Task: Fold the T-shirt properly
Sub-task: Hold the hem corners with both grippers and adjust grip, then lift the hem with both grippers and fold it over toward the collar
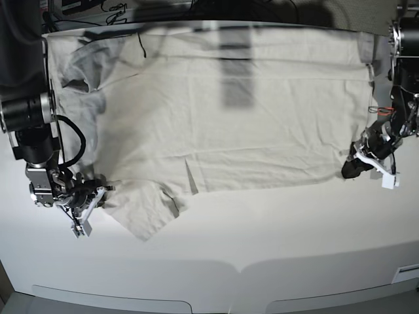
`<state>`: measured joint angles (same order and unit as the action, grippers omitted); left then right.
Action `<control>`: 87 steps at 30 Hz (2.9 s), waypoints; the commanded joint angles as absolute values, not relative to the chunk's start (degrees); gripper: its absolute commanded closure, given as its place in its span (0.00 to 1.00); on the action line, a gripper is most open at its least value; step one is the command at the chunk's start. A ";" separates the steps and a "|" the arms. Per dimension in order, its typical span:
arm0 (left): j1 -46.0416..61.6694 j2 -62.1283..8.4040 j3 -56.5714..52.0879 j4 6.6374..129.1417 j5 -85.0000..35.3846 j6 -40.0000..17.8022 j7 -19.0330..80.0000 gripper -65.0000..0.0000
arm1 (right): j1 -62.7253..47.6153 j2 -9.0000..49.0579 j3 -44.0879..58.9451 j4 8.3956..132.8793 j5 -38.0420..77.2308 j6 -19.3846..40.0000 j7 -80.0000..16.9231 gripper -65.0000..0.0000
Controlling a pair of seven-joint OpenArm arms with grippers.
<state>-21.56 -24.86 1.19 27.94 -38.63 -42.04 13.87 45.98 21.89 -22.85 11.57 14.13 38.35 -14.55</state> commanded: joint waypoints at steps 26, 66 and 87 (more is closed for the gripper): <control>-22.85 -28.23 1.54 52.62 -29.89 -17.96 22.72 1.00 | 50.92 30.35 -22.90 22.35 20.45 40.00 -19.25 1.00; 2.26 -37.32 -4.19 80.36 -30.02 -10.63 26.26 1.00 | 1.02 47.13 1.08 75.81 48.05 36.42 -32.58 1.00; 19.27 -36.34 -11.66 85.49 -27.83 -12.64 25.85 1.00 | -9.72 43.22 6.37 81.41 44.42 36.40 -34.26 1.00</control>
